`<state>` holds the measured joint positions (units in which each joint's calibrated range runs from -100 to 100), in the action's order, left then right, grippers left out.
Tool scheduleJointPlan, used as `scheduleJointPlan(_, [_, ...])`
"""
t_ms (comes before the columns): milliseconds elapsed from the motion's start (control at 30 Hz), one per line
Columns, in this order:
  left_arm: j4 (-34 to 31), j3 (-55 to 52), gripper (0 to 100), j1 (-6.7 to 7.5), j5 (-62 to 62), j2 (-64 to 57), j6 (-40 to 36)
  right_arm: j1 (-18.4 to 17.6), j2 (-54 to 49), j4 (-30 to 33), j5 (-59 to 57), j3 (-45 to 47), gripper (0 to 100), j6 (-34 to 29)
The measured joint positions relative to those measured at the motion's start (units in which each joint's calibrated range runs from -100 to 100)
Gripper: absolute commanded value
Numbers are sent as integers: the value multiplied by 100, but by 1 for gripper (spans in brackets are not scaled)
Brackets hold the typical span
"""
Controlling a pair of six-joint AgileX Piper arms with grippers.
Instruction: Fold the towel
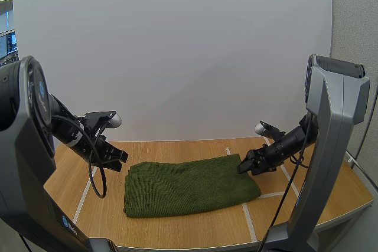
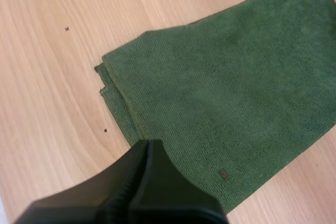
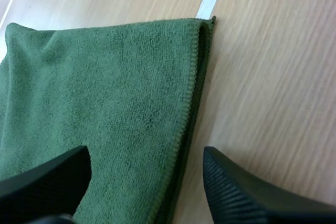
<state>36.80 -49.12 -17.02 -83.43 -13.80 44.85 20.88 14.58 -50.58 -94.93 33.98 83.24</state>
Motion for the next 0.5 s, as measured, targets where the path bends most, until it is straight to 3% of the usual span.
scheduleJointPlan(500, [95, -34, 0, 0, 365, 1582, 206, -54, 41, -27, 116, 0, 100, 0])
